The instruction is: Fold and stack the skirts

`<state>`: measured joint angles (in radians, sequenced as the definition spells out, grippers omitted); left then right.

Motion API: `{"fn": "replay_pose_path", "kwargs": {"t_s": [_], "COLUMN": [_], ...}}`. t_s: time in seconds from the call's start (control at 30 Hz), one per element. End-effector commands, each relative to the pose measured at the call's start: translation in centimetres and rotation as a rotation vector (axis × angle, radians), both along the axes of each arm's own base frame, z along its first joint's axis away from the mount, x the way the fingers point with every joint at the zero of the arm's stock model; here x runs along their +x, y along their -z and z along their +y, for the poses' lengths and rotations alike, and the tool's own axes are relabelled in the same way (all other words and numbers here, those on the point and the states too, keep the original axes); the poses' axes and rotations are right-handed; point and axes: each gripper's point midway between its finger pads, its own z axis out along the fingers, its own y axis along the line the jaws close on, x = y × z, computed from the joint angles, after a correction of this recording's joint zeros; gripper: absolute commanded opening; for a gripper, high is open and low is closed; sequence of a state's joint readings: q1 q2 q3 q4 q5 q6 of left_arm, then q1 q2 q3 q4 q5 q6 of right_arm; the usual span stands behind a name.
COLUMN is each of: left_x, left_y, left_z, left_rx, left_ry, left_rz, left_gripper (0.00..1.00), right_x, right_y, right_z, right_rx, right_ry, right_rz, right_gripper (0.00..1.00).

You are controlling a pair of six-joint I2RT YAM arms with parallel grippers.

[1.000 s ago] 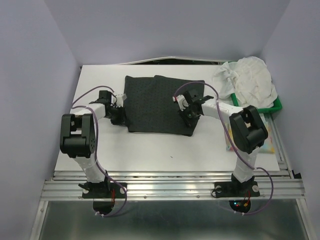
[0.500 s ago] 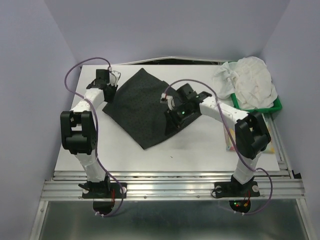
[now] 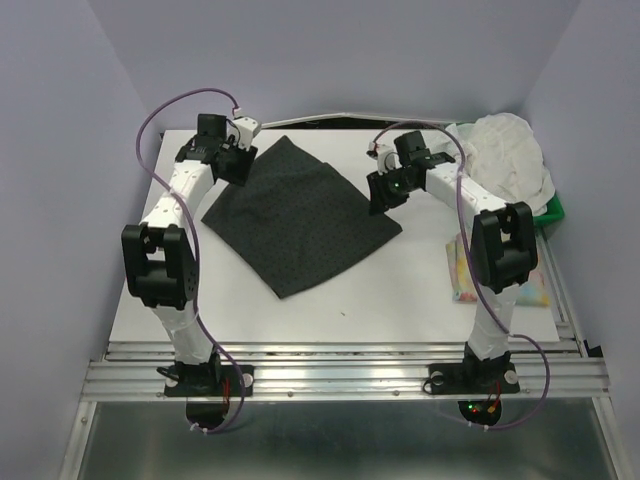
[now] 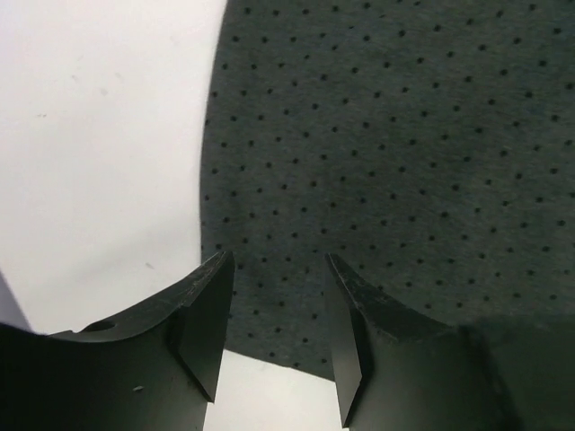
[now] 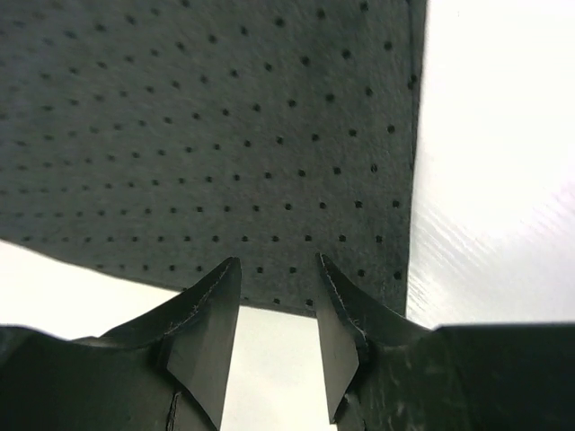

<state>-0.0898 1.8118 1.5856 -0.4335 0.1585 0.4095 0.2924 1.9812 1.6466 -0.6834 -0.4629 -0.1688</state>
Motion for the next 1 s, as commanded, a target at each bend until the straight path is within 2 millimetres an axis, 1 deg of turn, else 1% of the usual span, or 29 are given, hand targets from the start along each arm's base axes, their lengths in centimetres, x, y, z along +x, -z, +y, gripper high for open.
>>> {"fn": "replay_pose_path", "kwargs": {"t_s": [0.0, 0.03, 0.07, 0.1, 0.13, 0.17, 0.2, 0.23, 0.27, 0.3, 0.33, 0.37, 0.4, 0.43, 0.5, 0.53, 0.57, 0.6, 0.63, 0.67, 0.7, 0.73, 0.77, 0.8, 0.83, 0.87, 0.97], "left_x": [1.6, 2.9, 3.5, 4.4, 5.8, 6.5, 7.3, 8.8, 9.6, 11.2, 11.7, 12.5, 13.8, 14.6, 15.8, 16.7, 17.5, 18.0, 18.8, 19.5, 20.0, 20.5, 20.6, 20.9, 20.9, 21.3, 21.0], "left_y": [-1.2, -2.7, -2.9, -1.7, -3.3, -3.5, -3.6, -3.6, -3.7, -3.9, -3.0, -4.0, -3.4, -3.8, -3.7, -2.3, -3.1, -2.6, -0.6, -1.3, -0.5, 1.4, 1.7, 2.4, 3.5, 2.8, 3.0], "left_z": [-2.3, -2.6, -2.8, -3.3, -3.6, -3.8, -3.9, -4.2, -4.3, -4.6, -4.7, -5.1, -5.4, -5.5, -6.1, -6.5, -6.8, -7.1, -7.4, -7.5, -7.5, -7.4, -7.7, -7.4, -7.4, -7.3, -7.6], "left_rx": [-0.114, -0.13, -0.139, -0.155, -0.177, -0.188, -0.198, -0.215, -0.224, -0.243, -0.246, -0.267, -0.281, -0.308, -0.346, -0.364, -0.382, -0.397, -0.414, -0.422, -0.423, -0.418, -0.414, -0.401, -0.398, -0.401, -0.385], "left_ry": [0.044, 0.042, 0.044, 0.051, 0.046, 0.043, 0.039, 0.032, 0.026, 0.022, 0.025, 0.029, 0.03, 0.014, 0.019, 0.02, 0.023, 0.019, 0.003, -0.004, -0.02, -0.043, -0.041, -0.061, -0.072, -0.073, -0.062], "left_rz": [-0.029, -0.065, -0.069, -0.041, -0.082, -0.09, -0.094, -0.109, -0.12, -0.149, -0.147, -0.182, -0.207, -0.228, -0.255, -0.256, -0.283, -0.285, -0.264, -0.29, -0.288, -0.27, -0.271, -0.27, -0.242, -0.26, -0.252], "left_gripper": [0.56, 0.56, 0.57, 0.57, 0.57, 0.57, 0.57, 0.57, 0.57, 0.57, 0.57, 0.59, 0.61, 0.64, 0.66, 0.69, 0.7, 0.7, 0.7, 0.7, 0.7, 0.7, 0.71, 0.71, 0.71, 0.7, 0.7], "right_x": [0.0, 0.0, -0.2, -0.6, -1.2, -1.6, -2.0, -2.5, -2.9, -3.3, -3.3, -3.6, -3.7, -3.8, -3.9, -3.9, -4.0, -4.0, -4.0, -4.1, -4.1, -4.2, -4.3, -4.5, -4.8, -4.9, -5.4], "right_y": [1.7, 1.9, 2.4, 2.9, 3.8, 4.5, 5.0, 5.5, 5.9, 6.5, 6.6, 6.9, 7.3, 7.4, 7.7, 7.9, 8.0, 8.2, 8.5, 8.7, 8.8, 9.0, 9.2, 9.3, 9.4, 9.6, 9.8], "right_z": [-3.1, -3.7, -4.1, -4.4, -4.9, -5.2, -5.3, -5.4, -5.5, -5.5, -5.5, -5.5, -5.5, -5.5, -5.5, -5.6, -5.6, -5.6, -5.7, -5.8, -5.8, -5.9, -6.0, -6.0, -6.1, -6.1, -6.4], "right_rx": [-0.172, -0.193, -0.212, -0.229, -0.251, -0.266, -0.277, -0.282, -0.291, -0.293, -0.292, -0.296, -0.298, -0.301, -0.302, -0.307, -0.309, -0.313, -0.319, -0.328, -0.331, -0.335, -0.341, -0.343, -0.345, -0.349, -0.363], "right_ry": [0.116, 0.166, 0.182, 0.19, 0.203, 0.204, 0.2, 0.192, 0.184, 0.179, 0.178, 0.177, 0.174, 0.173, 0.171, 0.169, 0.165, 0.165, 0.162, 0.158, 0.155, 0.154, 0.151, 0.145, 0.138, 0.13, 0.104], "right_rz": [-0.024, -0.018, -0.01, 0.005, 0.031, 0.048, 0.066, 0.087, 0.107, 0.126, 0.13, 0.142, 0.157, 0.164, 0.172, 0.176, 0.181, 0.184, 0.192, 0.195, 0.2, 0.206, 0.212, 0.221, 0.227, 0.229, 0.233], "right_gripper": [0.45, 0.46, 0.47, 0.47, 0.47, 0.47, 0.47, 0.47, 0.47, 0.46, 0.46, 0.45, 0.44, 0.43, 0.39, 0.38, 0.38, 0.37, 0.35, 0.34, 0.33, 0.32, 0.3, 0.27, 0.26, 0.24, 0.14]}}
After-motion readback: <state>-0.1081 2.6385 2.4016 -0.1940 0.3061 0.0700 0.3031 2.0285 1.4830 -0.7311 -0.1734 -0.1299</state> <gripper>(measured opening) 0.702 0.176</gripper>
